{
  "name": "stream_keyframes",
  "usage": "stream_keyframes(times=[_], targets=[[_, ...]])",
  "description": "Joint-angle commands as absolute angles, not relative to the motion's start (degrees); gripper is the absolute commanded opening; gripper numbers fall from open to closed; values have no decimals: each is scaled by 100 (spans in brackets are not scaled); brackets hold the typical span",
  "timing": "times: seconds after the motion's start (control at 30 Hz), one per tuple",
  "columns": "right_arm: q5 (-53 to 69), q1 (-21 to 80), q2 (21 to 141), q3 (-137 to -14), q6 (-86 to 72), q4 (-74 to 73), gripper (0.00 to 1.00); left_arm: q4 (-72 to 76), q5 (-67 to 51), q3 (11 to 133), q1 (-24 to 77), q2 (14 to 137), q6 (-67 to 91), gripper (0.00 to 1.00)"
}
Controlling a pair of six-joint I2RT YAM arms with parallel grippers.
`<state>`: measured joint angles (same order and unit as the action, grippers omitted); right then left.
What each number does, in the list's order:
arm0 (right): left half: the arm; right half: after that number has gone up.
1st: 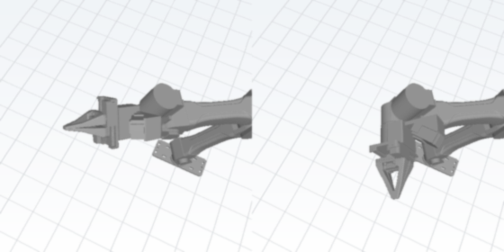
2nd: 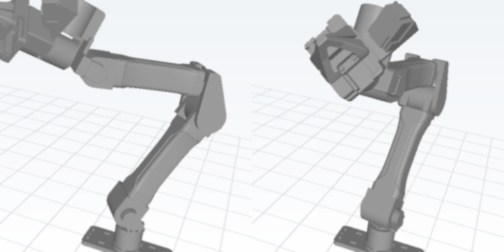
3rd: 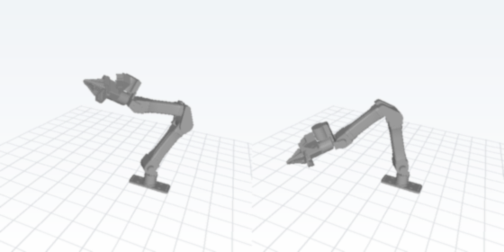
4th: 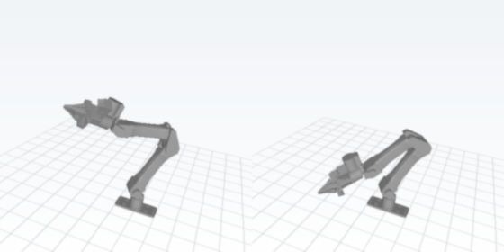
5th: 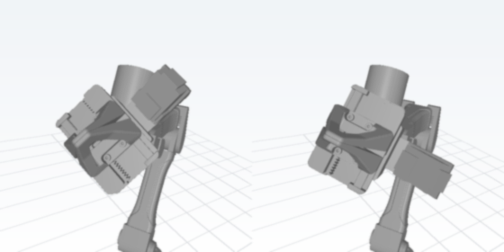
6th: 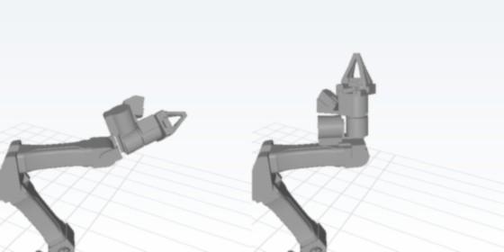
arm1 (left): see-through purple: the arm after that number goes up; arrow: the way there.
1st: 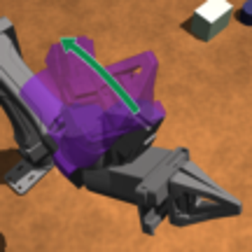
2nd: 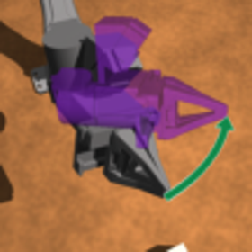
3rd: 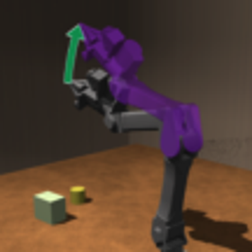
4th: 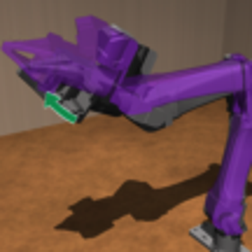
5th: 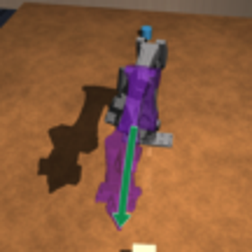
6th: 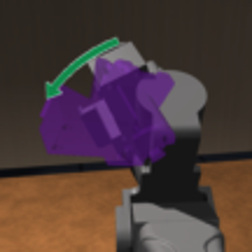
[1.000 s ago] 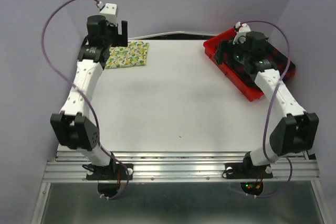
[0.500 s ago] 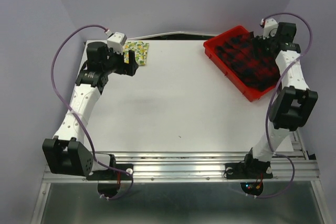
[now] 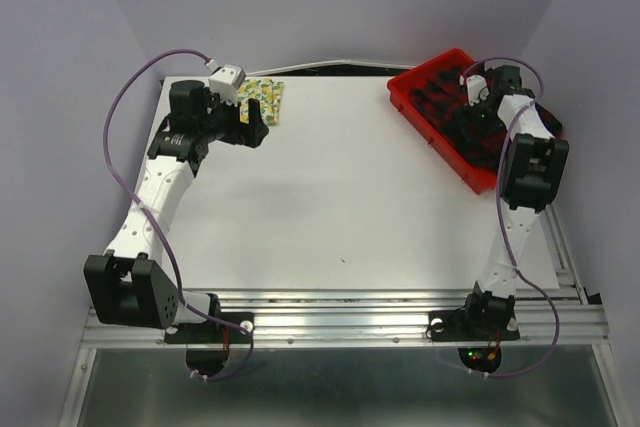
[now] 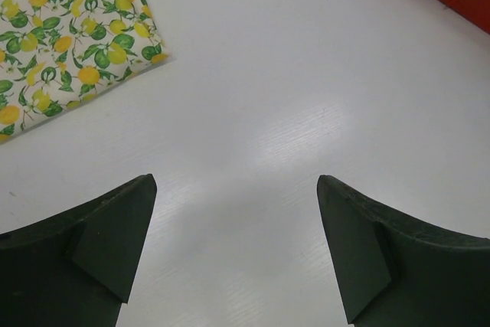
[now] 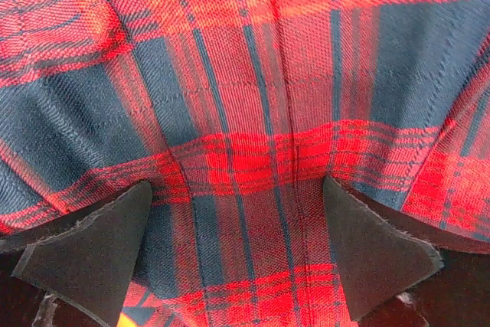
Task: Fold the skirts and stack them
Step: Grab the skirt from the pile
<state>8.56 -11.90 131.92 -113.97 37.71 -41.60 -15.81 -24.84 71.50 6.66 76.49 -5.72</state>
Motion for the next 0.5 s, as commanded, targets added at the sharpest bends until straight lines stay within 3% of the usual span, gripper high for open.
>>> stream_keyframes(times=[0.0,0.03,0.1,0.13,0.17,0.2,0.47], targets=[[686,-1187,13377,-11505,4008,-4307,89,-1468,-2497,7357,659,7620,-580,99],[659,-1187,13377,-11461,3947,-4228,62,-1468,-2453,7348,659,7629,-580,99],[676,-1187,13333,-11487,3815,-4227,41,-1512,-2391,7374,659,7638,-589,99],[720,-1187,13281,-11540,3614,-4236,17,-1529,-2330,7400,659,7664,-624,99],[773,-1187,13202,-11592,3491,-4245,5,-1547,-2286,7418,659,7664,-633,99],[834,-1187,13097,-11662,3359,-4236,1,-1573,-2242,7435,668,7673,-633,99],[2354,-1239,11260,-12840,1505,-4096,1,-1512,-2004,7523,598,7664,-519,99]])
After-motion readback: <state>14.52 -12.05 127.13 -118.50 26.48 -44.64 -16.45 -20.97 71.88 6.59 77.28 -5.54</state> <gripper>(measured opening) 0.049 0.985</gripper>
